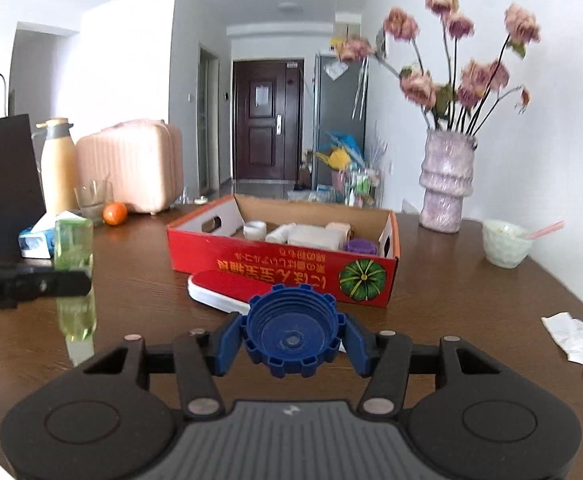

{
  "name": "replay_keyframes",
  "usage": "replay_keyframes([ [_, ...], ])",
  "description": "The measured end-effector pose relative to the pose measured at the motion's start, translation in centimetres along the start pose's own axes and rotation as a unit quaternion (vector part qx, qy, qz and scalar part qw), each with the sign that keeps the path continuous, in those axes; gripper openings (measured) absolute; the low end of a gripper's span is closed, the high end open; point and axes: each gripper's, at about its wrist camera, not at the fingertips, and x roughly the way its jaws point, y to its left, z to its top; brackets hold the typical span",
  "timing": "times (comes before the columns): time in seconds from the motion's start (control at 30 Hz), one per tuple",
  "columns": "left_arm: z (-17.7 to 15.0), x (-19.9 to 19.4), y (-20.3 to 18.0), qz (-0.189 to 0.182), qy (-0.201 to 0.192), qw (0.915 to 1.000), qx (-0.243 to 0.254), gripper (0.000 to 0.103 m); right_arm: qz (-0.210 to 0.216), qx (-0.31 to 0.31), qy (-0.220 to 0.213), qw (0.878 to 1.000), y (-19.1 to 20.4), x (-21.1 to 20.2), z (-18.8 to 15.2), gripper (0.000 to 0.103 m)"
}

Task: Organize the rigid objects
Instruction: 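Carry green bottle and blue cap into the red box and open both tools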

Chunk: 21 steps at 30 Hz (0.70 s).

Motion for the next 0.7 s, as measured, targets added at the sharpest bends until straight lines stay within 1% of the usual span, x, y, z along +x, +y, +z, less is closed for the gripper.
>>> replay_keyframes([
  [0.1,0.9,-1.1,0.4,0.000,-0.014,0.9999,0.003,0.031,0.000,0.000,-0.006,1.000,0.3,-1.1,-0.2,0.054],
  [0.17,1.8,-1.1,0.9,-0.003,-0.014,0.9999,0.003,0.031,-0.003,0.002,-0.006,1.000,0.2,-1.1,-0.1,0.054],
  [0.23,3.2,-0.4,1.6,-0.018,-0.002,0.9998,0.004,0.031,-0.008,0.002,-0.009,1.000,0.0,-1.0,0.5,0.054],
  [0.37,6.4,1.9,2.7,-0.027,0.014,0.9994,0.019,0.031,-0.008,0.005,-0.017,1.000,-0.7,-0.3,1.8,0.054],
  [0.43,8.4,3.8,3.4,-0.034,0.023,0.9988,0.025,0.031,-0.011,0.004,-0.019,1.000,-1.0,0.6,2.6,0.054],
  [0.53,11.1,7.6,4.4,-0.033,0.044,0.9980,0.031,0.031,-0.017,0.000,-0.023,1.000,-1.9,2.7,4.2,0.054],
  [0.67,14.7,14.8,5.9,-0.039,0.088,0.9948,0.031,0.031,-0.010,0.027,-0.009,1.000,-4.2,7.7,7.5,0.054],
  [0.7,15.4,17.0,6.2,-0.034,0.102,0.9935,0.038,0.031,-0.009,0.033,-0.002,0.999,-4.7,9.1,8.3,0.054],
])
